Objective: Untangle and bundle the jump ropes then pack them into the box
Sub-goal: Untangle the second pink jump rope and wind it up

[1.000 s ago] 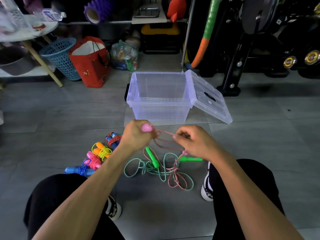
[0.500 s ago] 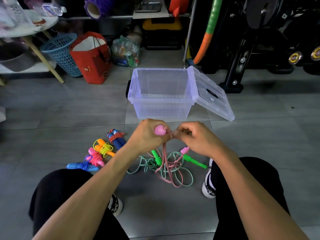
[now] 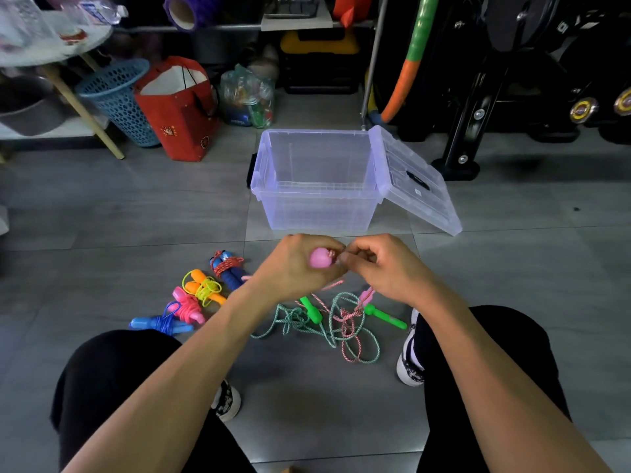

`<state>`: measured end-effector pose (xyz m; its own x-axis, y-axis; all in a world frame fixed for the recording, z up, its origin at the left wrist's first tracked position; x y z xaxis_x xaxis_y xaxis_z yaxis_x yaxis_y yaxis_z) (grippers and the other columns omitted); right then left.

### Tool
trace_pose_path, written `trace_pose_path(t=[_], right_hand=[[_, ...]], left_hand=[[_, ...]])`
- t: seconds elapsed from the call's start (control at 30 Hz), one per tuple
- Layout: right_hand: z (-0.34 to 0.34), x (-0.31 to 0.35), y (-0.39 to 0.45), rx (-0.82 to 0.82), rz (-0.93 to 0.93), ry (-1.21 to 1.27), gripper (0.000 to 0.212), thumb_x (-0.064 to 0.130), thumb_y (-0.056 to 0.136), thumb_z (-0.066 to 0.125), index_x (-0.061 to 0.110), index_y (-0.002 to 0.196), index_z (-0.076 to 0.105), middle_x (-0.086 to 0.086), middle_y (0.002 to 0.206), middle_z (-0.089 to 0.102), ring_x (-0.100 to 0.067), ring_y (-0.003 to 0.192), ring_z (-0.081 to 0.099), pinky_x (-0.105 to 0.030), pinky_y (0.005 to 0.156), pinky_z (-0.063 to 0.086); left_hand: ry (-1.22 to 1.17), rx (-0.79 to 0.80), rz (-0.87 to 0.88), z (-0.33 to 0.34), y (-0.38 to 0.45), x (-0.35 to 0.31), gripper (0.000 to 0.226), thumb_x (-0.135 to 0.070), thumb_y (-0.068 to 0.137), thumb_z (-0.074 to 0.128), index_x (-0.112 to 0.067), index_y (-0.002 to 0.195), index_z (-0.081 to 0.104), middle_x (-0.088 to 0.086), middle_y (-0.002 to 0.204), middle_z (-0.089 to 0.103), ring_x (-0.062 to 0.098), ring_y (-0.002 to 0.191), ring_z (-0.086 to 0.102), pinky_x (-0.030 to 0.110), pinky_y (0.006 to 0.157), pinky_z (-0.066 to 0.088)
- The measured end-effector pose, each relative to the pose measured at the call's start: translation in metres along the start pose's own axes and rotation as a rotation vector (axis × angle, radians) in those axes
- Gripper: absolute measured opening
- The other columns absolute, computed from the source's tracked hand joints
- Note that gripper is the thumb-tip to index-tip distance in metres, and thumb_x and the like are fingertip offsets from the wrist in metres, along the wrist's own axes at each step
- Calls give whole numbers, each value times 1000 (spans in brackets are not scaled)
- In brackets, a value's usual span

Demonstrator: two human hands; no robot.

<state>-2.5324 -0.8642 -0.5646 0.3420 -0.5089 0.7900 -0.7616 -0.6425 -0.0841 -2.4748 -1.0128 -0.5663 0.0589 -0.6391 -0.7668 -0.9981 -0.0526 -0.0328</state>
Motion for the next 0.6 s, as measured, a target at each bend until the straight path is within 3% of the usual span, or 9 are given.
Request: trace_pose_path(t=[0.03, 0.13, 0.27, 0.3, 0.37, 0.43, 0.5, 0.53, 0.6], right_hand=[[1, 2, 1, -6, -1, 5, 19, 28, 92, 64, 25, 73, 66, 8, 57, 56, -5, 52, 48, -24, 55, 40], [0, 1, -1, -23, 25, 64, 14, 30, 92, 63, 23, 80, 68, -2, 69, 65, -22, 65, 61, -36, 63, 51], [-9, -4, -4, -36, 62, 51, 20, 33, 90, 64, 20, 75, 66, 1, 63, 59, -13, 55, 52, -32, 56, 47], [-11, -5, -4, -46, 69, 61, 21, 33, 90, 65, 20, 74, 65, 2, 62, 57, -11, 55, 49, -29, 57, 44], [-14, -7, -4, -57, 71, 80, 22, 31, 90, 65, 18, 73, 65, 1, 60, 55, -10, 54, 46, -27, 56, 39], [-15, -7, -3, -50, 53, 80, 21, 29, 90, 65, 16, 74, 65, -6, 61, 55, -11, 55, 45, -28, 56, 39], [-11, -6, -1, -30, 37, 46, 21, 27, 90, 65, 16, 73, 65, -8, 62, 57, -10, 55, 45, -28, 56, 38], [-7, -6, 0, -18, 32, 24, 21, 28, 90, 66, 15, 72, 65, -4, 59, 55, -8, 53, 43, -27, 55, 37], [0, -4, 2, 2, 29, 5, 23, 30, 90, 66, 16, 71, 65, 5, 56, 52, -6, 51, 42, -27, 54, 35]], left_hand=[[-13, -21, 7, 0, 0, -3, 8, -24, 79, 77, -20, 86, 75, -6, 77, 73, 10, 72, 65, 28, 70, 52], [1, -99, -126, -10, 3, 14, 14, -27, 76, 80, -20, 70, 70, -3, 64, 69, 14, 64, 64, 29, 61, 52], [17, -369, -432, -44, 6, 56, 14, -24, 75, 77, -18, 66, 67, -3, 67, 67, 16, 67, 62, 20, 59, 48], [63, -385, -506, -48, 5, 65, 11, -24, 75, 75, -17, 70, 68, -1, 70, 67, 21, 71, 64, 23, 62, 50], [176, -220, -566, -39, 3, 73, 7, -24, 77, 72, -18, 80, 70, 1, 77, 68, 25, 78, 67, 26, 64, 50], [222, -25, -470, -17, 1, 66, 22, -27, 77, 75, -27, 98, 72, -3, 95, 72, 20, 90, 67, 27, 74, 50], [169, -2, -267, -4, 3, 44, 43, -31, 76, 78, -30, 117, 68, -10, 113, 70, 11, 104, 64, 23, 90, 48], [117, -17, -162, -2, 4, 29, 42, -29, 76, 79, -28, 117, 69, -12, 113, 70, 6, 103, 63, 18, 91, 46], [13, -37, -35, 1, 2, 9, 21, -21, 77, 78, -23, 99, 75, -9, 95, 74, 4, 85, 65, 15, 78, 48]])
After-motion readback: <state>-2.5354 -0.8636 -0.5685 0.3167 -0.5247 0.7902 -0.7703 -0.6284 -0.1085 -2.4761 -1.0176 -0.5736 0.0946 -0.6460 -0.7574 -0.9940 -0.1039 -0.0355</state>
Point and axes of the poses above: each hand's wrist, its own y-axis towards the middle knuckle, its own z-axis out of the palm, x = y × z, the point moved 4 cm from there along y, towards the middle knuckle
